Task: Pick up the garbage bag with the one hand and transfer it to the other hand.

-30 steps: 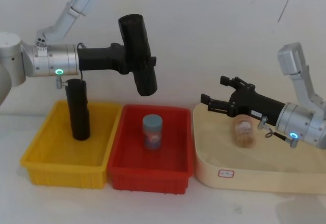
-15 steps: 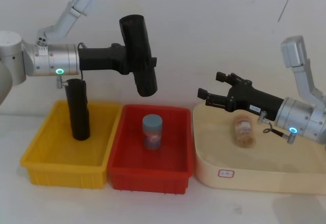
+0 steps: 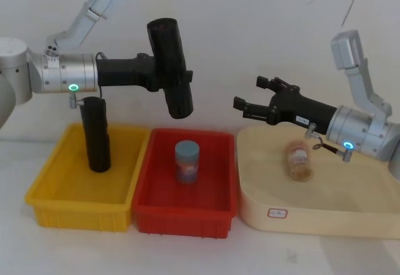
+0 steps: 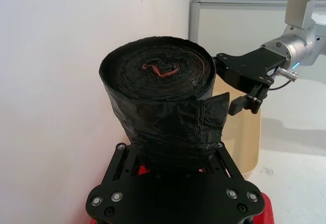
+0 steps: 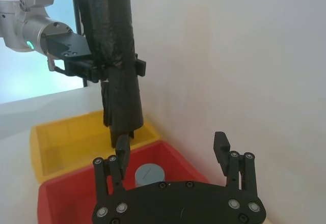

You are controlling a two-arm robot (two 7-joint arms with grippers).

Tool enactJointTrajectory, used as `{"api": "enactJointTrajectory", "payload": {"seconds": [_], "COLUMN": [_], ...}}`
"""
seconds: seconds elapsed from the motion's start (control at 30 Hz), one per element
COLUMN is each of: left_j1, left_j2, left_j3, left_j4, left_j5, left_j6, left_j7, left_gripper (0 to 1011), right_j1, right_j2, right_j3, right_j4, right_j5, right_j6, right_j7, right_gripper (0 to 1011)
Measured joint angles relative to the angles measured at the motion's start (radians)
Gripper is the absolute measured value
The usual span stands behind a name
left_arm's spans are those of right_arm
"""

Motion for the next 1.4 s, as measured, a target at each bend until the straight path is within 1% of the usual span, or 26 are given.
{"api": "enactJointTrajectory", "payload": {"seconds": [0.17,0.37,0.63,0.93,1.4], "left_j1": [-0.001,-0.001,-0.002,-0.002,-0.002], "left_j2": [0.000,-0.001,-0.002,-0.002,-0.002], "left_j3": [0.001,0.001,0.001,0.001,0.001], "left_j4": [0.001,0.002,0.003,0.004,0.004], "left_j5": [0.000,0.000,0.000,0.000,0.000], "left_j6": [-0.001,-0.001,-0.001,-0.001,-0.001], "left_j7": [-0.001,-0.001,-0.001,-0.001,-0.001], "left_gripper": [446,446,446,446,446], "right_j1": [0.030,0.063,0.092,0.127,0.181], "right_j2": [-0.012,-0.022,-0.026,-0.039,-0.070], "right_j3": [-0.011,-0.021,-0.032,-0.051,-0.076], "right_j4": [0.027,0.050,0.052,0.067,0.118], "right_j5": [-0.006,-0.004,0.007,0.007,0.000], "right_j6": [-0.010,-0.013,0.010,0.034,0.042], "right_j7": [0.004,0.025,0.044,0.044,0.039], "right_gripper": [1000,1000,1000,1000,1000]}}
